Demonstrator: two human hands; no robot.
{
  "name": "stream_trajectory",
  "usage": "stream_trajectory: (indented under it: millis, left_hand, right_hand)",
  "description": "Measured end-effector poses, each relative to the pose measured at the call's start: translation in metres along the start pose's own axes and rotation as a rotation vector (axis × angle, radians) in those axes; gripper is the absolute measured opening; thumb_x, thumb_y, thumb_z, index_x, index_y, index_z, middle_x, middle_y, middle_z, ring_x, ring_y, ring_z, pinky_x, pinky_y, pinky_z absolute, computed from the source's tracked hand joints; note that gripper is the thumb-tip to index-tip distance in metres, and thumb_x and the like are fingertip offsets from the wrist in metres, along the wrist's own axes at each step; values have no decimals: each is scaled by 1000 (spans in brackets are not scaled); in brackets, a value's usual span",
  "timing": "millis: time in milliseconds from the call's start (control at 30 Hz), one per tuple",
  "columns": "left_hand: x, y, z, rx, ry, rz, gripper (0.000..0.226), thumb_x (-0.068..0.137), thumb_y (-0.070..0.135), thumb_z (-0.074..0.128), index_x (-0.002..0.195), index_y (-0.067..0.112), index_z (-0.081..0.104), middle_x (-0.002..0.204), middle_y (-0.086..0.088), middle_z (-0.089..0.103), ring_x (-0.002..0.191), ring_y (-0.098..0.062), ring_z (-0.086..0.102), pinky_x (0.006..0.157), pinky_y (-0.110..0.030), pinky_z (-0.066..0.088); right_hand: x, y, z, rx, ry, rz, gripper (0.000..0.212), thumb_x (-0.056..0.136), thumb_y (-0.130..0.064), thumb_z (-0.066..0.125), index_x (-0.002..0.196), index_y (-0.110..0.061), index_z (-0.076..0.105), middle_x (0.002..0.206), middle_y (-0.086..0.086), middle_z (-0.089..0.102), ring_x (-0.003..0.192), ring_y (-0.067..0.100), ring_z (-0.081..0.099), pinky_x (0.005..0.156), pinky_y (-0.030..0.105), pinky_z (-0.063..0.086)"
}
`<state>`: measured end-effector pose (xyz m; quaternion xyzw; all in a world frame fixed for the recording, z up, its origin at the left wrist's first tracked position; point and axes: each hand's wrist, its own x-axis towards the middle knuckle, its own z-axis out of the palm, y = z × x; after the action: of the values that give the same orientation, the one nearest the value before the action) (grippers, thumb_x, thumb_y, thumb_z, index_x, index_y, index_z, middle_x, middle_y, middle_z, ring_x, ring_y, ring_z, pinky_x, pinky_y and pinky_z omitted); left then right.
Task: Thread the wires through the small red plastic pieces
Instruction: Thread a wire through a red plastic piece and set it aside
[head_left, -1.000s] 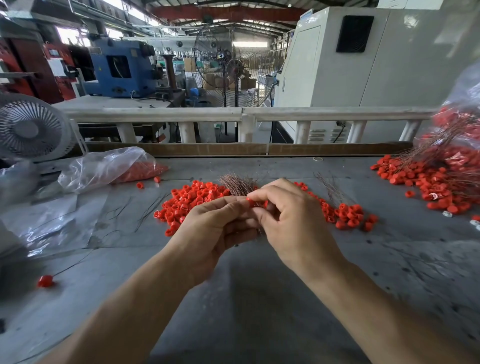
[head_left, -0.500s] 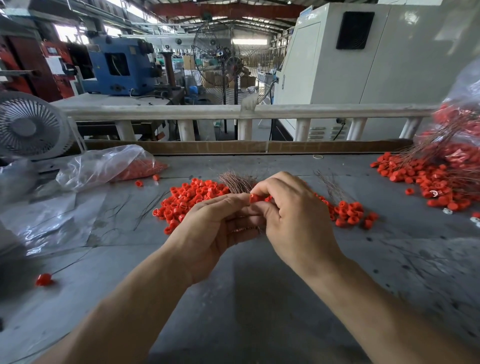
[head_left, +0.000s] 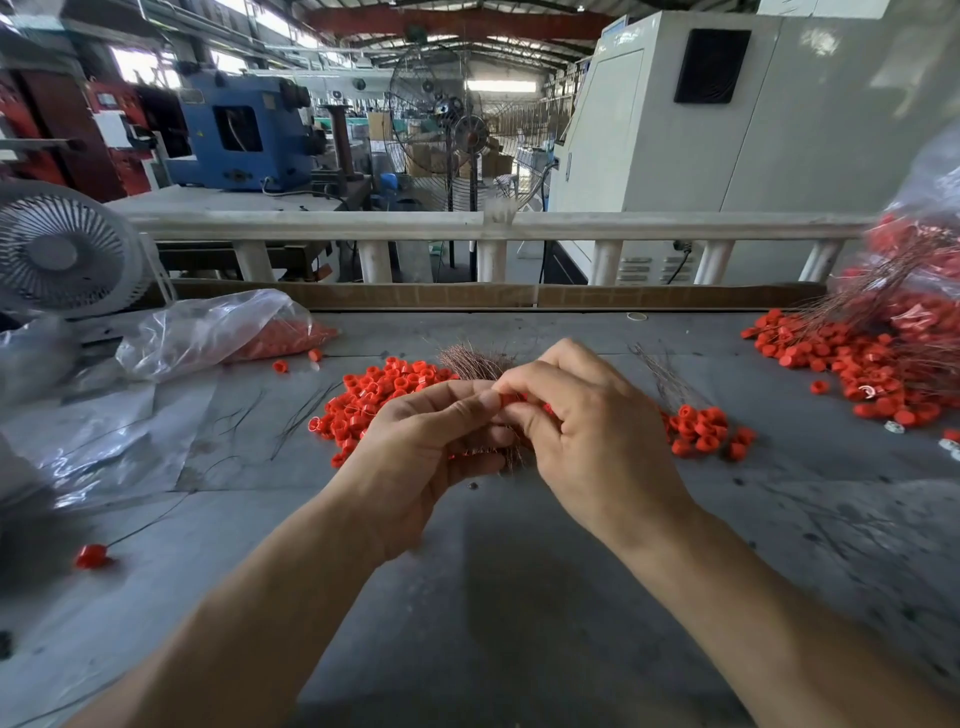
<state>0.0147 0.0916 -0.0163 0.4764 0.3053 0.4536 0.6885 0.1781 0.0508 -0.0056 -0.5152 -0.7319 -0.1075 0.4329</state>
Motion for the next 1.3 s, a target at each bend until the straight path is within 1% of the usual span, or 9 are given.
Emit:
stream_trajectory:
  millis: [167,267,433,567,700,967,1133,1233,1300]
  left_hand:
    - [1,-1,-2,-3,54,8,41,80,12,71,117,-6,68,102,-23,65,96,-33,61,95,-48,51]
    - [0,-2,-2,1,61,0,38,83,10,69,117,-7,67,100,-23,64,97,-34,59,101,-55,46]
    - [0,-3,-2,66,92,-1,22,94,9,63,112,-1,72,97,-14,71,83,-22,65,80,-38,55]
    - [-1,-2,-2,169,155,13,15,97,8,63,103,1,74,93,-12,74,79,-21,66,68,-31,58]
    - [-2,-3,-2,280,198,47,13,98,7,63,99,2,76,92,-13,76,76,-20,67,66,-29,59]
    - [-3,-3,0,544,289,137,15,96,7,66,90,12,78,86,-9,77,72,-17,66,77,-43,57]
    - [-2,-1,-2,557,301,136,16,97,8,65,89,14,78,85,-6,77,70,-15,66,65,-30,56]
    - [0,-1,-4,578,297,133,16,97,9,65,89,15,78,84,-3,78,68,-13,65,62,-30,54]
    - [2,-1,-8,641,305,142,16,96,14,67,87,19,78,81,1,77,64,-9,62,57,-27,50]
  right_hand:
    - [-2,-3,1,-31,-68,-22,19,90,-21,72,109,-24,71,97,-9,62,88,10,60,71,23,51]
    - [-1,-2,1,-14,-73,-28,15,91,-17,73,106,-20,70,99,-6,64,90,14,62,73,30,54]
    - [2,10,2,-39,-23,54,21,91,-13,74,112,-15,73,104,-3,70,93,17,66,81,28,54]
    - [9,41,-9,-102,76,252,16,90,-18,76,105,-15,76,98,2,74,85,22,68,76,27,51]
    - [7,88,-27,-272,52,556,7,90,-25,74,96,-21,74,99,4,71,86,32,66,76,40,55]
    - [-2,140,-49,-360,-110,950,15,88,-31,75,75,-25,69,90,7,75,83,30,64,73,33,45]
    - [0,138,-49,-421,-192,968,17,86,-42,75,86,-26,74,95,8,75,95,34,68,84,38,54]
    - [3,128,-45,-424,-147,868,20,87,-41,74,98,-24,75,102,8,75,101,35,67,87,40,54]
    - [5,117,-40,-329,-117,793,17,88,-38,73,98,-24,76,95,6,76,95,33,71,86,40,56]
